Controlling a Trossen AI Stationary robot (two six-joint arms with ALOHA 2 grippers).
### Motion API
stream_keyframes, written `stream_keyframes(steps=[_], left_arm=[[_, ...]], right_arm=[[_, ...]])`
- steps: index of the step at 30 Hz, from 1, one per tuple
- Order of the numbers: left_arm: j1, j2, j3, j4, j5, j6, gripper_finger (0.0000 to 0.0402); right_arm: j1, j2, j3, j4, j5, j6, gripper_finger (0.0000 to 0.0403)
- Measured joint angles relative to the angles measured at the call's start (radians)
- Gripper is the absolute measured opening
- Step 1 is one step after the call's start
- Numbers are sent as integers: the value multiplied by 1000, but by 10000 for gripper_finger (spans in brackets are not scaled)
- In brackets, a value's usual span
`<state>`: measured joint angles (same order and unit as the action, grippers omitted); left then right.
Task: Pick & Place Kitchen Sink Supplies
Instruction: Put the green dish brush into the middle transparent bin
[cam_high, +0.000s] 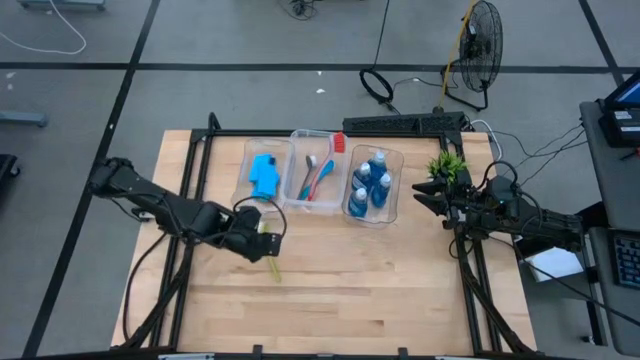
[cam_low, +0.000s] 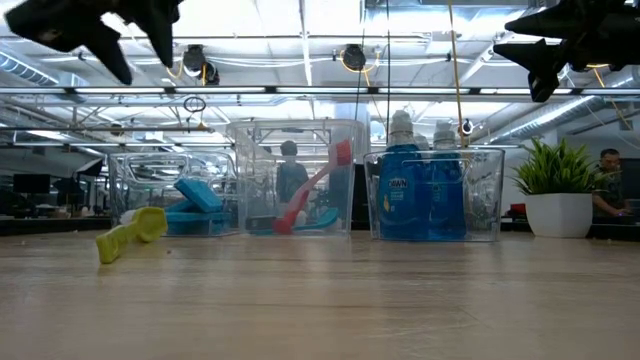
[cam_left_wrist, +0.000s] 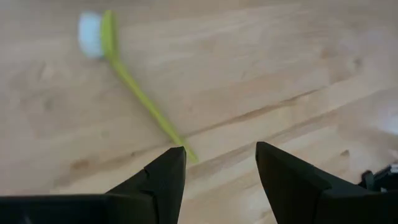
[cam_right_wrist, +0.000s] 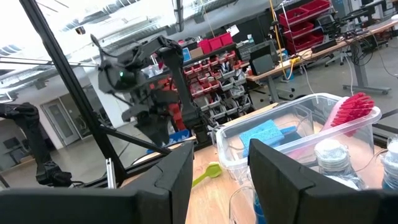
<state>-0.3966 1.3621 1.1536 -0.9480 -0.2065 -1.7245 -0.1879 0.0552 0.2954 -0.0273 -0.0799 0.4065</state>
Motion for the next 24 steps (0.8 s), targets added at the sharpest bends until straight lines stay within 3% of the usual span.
stream_keyframes(steps=[7, 24], left_arm=[[-49, 101, -1, 3, 61, -161, 198], [7, 384, -1, 0, 70, -227, 198]], right_arm=[[0, 0, 0, 0, 0, 0, 141], [0, 0, 0, 0, 0, 1, 141]])
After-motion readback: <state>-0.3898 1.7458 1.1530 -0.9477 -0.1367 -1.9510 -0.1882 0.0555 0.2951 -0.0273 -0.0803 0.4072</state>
